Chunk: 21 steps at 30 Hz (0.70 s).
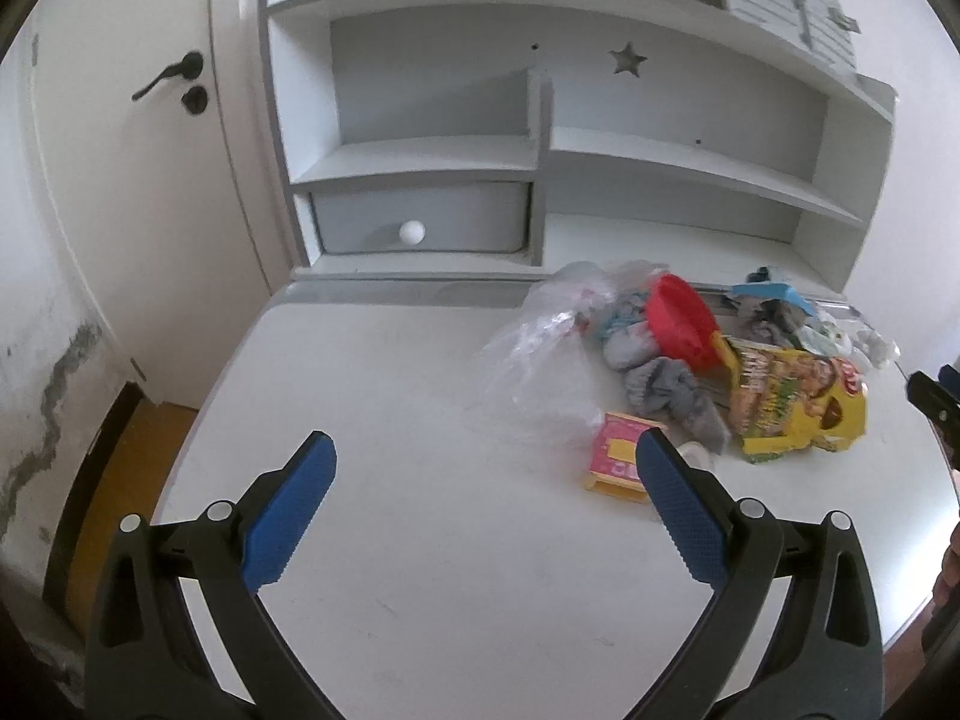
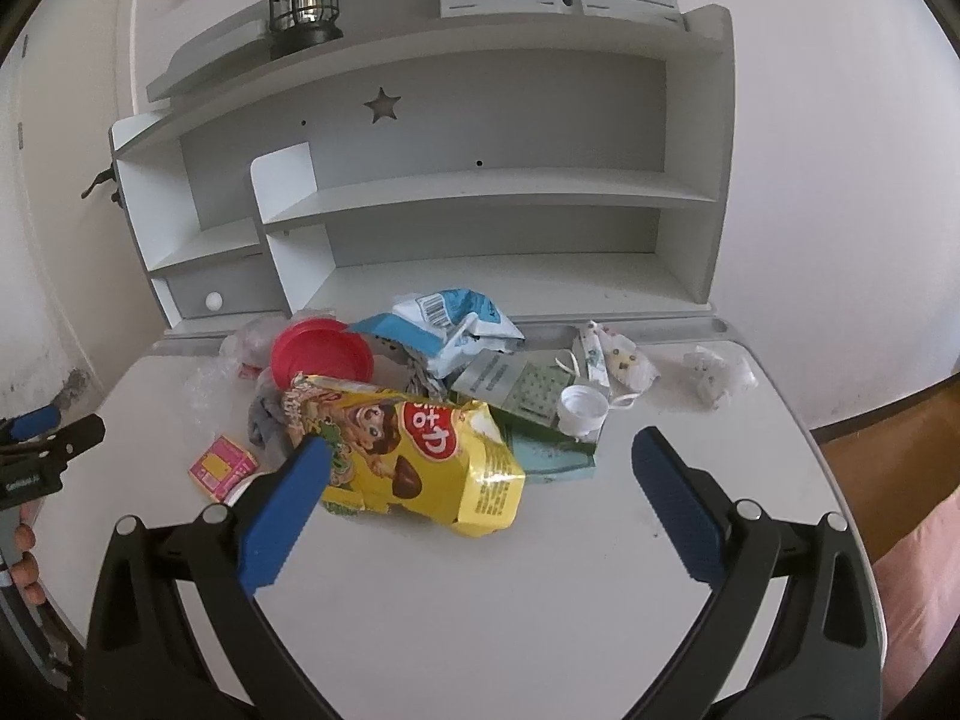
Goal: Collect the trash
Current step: 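Move both grippers toward the pile of trash on the desk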
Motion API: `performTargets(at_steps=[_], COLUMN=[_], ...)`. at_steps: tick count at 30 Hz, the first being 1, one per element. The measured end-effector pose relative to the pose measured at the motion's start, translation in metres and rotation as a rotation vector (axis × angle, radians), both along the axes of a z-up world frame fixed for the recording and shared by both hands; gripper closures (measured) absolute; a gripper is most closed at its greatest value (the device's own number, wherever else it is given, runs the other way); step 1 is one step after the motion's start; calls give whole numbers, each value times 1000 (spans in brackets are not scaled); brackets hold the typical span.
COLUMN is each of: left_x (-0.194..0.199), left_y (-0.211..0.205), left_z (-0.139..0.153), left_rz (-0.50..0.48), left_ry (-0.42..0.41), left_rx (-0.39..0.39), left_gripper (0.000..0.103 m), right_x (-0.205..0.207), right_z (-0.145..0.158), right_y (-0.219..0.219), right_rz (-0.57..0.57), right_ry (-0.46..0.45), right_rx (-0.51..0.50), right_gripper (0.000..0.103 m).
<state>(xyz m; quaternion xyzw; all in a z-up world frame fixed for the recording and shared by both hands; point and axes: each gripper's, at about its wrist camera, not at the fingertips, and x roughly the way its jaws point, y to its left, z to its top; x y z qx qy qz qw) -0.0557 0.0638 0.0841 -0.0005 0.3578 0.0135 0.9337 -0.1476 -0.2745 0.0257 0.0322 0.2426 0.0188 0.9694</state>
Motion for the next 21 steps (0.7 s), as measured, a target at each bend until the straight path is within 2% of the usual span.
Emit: performTargets(at_steps=[7,21], left_x=[14,23], left_y=[7,1], left_z=[-12,-22], left_rz=[51,39], left_ry=[36,80], left_rx=[-5,4], left_gripper=[6,6], right_x=[18,26], right_z=[-11,-24], right_y=[-7,-5], right_rz=[2,46], right_ry=[44,77], right_rx=[31,48], right_gripper=[6,6])
